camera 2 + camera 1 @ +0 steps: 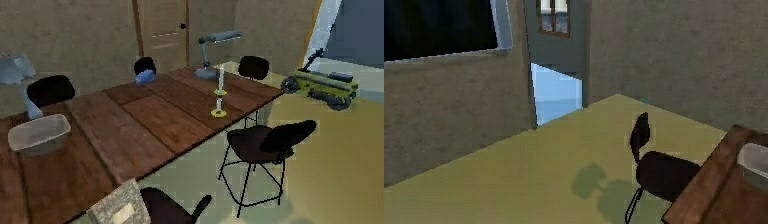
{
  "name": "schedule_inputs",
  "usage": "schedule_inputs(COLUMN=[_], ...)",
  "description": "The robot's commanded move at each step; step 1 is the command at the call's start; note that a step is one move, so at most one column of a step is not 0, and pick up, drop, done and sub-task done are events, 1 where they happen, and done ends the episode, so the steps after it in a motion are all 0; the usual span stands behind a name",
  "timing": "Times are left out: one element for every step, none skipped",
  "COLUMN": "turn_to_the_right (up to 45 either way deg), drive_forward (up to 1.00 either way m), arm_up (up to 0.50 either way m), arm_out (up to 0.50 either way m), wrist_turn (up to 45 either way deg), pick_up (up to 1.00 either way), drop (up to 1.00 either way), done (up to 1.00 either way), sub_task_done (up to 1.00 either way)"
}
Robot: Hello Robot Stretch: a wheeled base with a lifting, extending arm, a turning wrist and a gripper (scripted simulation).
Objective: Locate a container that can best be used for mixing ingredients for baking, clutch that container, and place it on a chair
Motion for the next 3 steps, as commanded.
schedule_inputs(turn_to_the_right=[0.0,0.0,0.0], drive_forward=[0.75,0.00,0.00], arm_up=[0.00,0.50,0.38], arm_out=[0.00,0.00,0.00], wrist_turn=[0.0,0.0,0.0], pick_up=[0.00,0.00,0.00], drop=[0.00,0.00,0.00], done=[0.00,0.00,0.00], sub_task_done=[0.00,0.00,0.00])
